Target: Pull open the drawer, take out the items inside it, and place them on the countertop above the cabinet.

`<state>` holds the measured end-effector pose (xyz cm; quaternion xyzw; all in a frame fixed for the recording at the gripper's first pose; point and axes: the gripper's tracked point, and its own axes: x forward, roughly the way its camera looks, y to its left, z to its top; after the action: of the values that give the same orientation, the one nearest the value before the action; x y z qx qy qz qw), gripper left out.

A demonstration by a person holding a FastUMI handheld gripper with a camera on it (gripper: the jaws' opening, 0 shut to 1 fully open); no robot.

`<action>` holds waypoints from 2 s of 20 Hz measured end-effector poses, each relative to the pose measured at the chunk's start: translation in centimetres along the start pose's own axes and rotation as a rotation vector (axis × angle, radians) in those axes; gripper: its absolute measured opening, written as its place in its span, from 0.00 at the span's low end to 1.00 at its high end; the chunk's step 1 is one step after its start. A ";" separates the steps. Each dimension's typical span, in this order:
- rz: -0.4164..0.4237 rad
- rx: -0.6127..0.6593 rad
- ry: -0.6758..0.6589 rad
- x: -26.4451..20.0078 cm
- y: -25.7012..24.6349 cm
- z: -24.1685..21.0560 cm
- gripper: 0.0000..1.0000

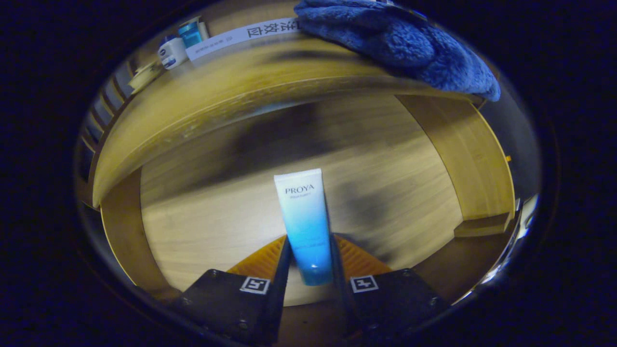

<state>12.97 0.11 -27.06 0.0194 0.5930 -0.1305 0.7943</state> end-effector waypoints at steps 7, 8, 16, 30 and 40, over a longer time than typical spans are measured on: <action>-0.140 -0.138 -0.019 -1.3 -1.2 -0.5 0.34; -0.152 -0.147 -0.025 -1.8 -1.1 -0.1 0.34; -0.242 -0.108 -0.177 -10.2 -1.2 1.7 0.34; -0.055 -0.124 -0.401 -11.9 4.8 12.8 0.34; 0.084 -0.133 -0.441 -9.4 7.6 15.3 0.37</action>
<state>26.59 6.29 -14.55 -0.0375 0.4110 -0.0590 0.9090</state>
